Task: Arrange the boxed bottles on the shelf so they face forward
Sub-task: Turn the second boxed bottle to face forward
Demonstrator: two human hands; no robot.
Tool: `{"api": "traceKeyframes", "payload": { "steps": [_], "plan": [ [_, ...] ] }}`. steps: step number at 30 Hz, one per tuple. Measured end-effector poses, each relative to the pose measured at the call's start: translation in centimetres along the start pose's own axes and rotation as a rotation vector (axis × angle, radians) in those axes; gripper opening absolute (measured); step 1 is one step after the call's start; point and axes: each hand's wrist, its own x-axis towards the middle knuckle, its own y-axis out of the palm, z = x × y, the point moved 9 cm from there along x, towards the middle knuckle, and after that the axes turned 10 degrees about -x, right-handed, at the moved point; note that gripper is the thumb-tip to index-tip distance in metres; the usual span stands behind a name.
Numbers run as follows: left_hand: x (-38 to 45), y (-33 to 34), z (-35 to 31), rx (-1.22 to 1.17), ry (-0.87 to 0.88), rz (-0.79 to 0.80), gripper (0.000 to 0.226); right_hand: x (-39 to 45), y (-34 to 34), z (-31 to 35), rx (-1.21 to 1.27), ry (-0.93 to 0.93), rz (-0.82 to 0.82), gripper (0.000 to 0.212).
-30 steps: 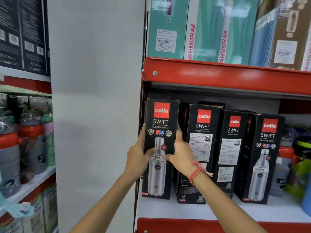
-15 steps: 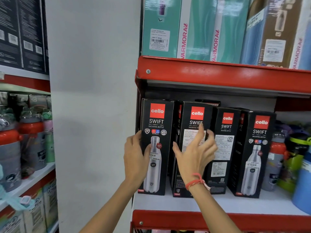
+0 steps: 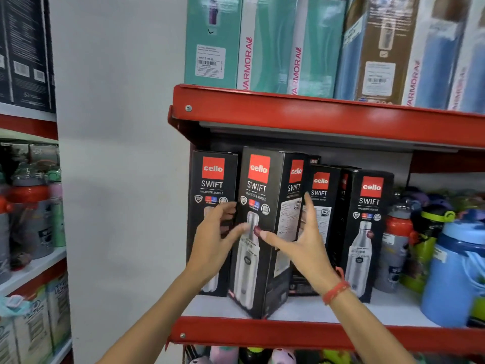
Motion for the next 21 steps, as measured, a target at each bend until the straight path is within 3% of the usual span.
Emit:
{"api": "traceKeyframes", "payload": {
  "steps": [4, 10, 15, 21],
  "plan": [
    [-0.5, 2.8, 0.6, -0.113, -0.136, 0.166, 0.091, 0.6, -0.4, 0.0, 0.129, -0.015, 0.185, 0.123],
    [-0.4, 3.0, 1.7, -0.143, -0.128, 0.014, 0.101, 2.9, 0.7, -0.5, 0.082, -0.048, 0.450, 0.107],
    [1.5, 4.0, 2.5, 0.059, -0.091, -0.136, 0.102, 5.4, 1.4, 0.2, -0.007, -0.098, 0.408, 0.102],
    [2.5, 4.8, 3.7, 0.205, -0.129, -0.134, 0.099, 6.6, 2.5, -2.0, -0.092, -0.065, 0.332, 0.100]
  ]
}}
